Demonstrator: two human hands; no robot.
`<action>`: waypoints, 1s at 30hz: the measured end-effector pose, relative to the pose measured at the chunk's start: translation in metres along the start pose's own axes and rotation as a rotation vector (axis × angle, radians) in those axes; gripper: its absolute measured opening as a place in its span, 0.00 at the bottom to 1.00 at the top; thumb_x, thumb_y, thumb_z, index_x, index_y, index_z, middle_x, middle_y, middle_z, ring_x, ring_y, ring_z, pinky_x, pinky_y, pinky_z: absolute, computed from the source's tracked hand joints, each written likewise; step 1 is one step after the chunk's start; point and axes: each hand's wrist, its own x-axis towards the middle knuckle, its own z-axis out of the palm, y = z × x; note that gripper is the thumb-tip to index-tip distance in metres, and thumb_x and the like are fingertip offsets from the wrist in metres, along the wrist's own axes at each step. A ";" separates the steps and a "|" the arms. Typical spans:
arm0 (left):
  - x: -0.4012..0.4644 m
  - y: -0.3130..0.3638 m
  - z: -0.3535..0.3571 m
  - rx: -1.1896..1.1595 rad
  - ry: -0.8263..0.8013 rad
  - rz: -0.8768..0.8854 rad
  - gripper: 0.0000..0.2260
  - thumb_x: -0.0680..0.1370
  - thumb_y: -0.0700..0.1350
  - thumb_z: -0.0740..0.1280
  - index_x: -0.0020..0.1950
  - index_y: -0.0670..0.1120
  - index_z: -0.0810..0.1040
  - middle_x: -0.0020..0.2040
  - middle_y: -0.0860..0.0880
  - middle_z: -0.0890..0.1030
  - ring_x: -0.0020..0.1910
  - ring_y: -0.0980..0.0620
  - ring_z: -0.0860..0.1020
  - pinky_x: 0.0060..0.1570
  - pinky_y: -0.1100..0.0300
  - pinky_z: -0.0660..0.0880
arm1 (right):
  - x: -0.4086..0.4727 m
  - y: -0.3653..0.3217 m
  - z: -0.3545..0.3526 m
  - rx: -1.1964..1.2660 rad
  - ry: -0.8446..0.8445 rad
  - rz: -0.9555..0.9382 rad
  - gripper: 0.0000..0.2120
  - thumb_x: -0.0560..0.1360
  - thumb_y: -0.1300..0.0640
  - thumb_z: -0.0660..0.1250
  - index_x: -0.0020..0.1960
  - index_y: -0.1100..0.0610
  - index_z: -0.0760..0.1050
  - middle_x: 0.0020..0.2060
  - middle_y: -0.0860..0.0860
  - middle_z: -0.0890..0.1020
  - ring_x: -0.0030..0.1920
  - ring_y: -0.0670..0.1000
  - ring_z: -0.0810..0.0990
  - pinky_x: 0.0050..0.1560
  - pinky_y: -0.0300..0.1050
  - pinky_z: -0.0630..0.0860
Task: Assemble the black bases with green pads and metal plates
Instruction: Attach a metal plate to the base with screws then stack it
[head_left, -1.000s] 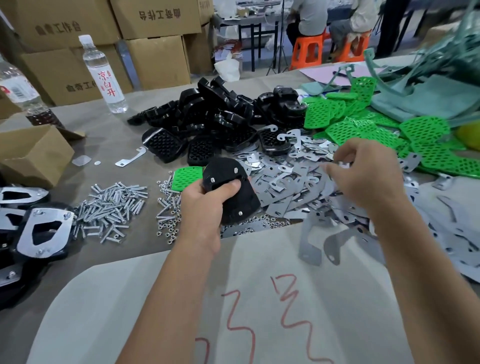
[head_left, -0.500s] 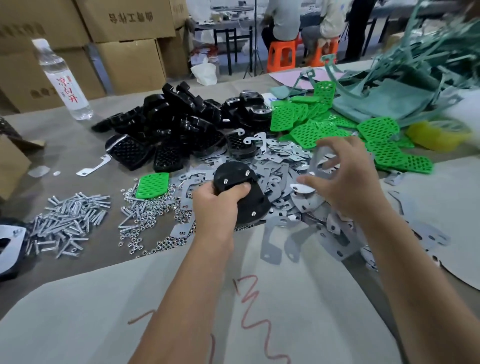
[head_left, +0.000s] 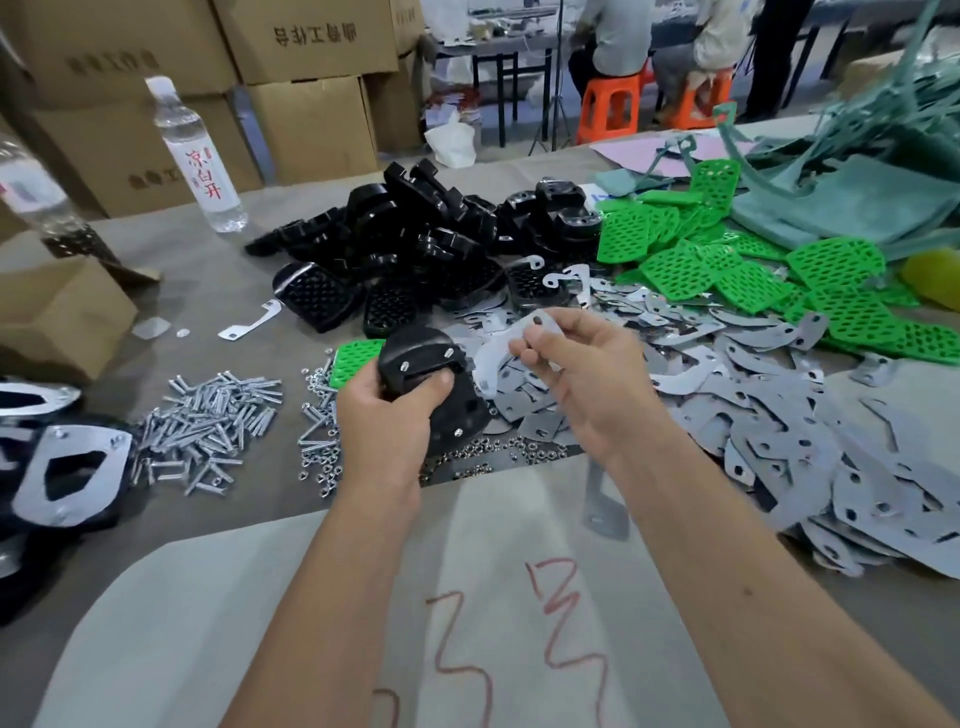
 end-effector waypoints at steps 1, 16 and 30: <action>0.001 0.000 -0.004 0.011 0.005 0.018 0.15 0.73 0.32 0.75 0.43 0.54 0.86 0.42 0.52 0.87 0.42 0.50 0.85 0.43 0.48 0.84 | -0.001 0.004 0.001 -0.012 -0.011 -0.012 0.03 0.77 0.67 0.72 0.49 0.63 0.78 0.33 0.53 0.83 0.36 0.50 0.82 0.39 0.37 0.80; 0.010 -0.008 -0.007 0.040 0.042 0.081 0.13 0.73 0.32 0.75 0.49 0.49 0.83 0.41 0.55 0.87 0.39 0.57 0.83 0.40 0.58 0.81 | -0.010 0.008 0.015 0.028 -0.175 0.046 0.20 0.79 0.41 0.65 0.42 0.58 0.81 0.37 0.54 0.78 0.35 0.52 0.76 0.37 0.44 0.77; 0.004 -0.010 0.004 0.168 0.049 0.333 0.12 0.75 0.33 0.72 0.52 0.50 0.85 0.46 0.54 0.87 0.47 0.54 0.85 0.49 0.55 0.82 | -0.019 0.034 0.033 -0.307 -0.058 -0.213 0.05 0.75 0.62 0.77 0.43 0.53 0.84 0.36 0.56 0.87 0.37 0.55 0.86 0.37 0.49 0.82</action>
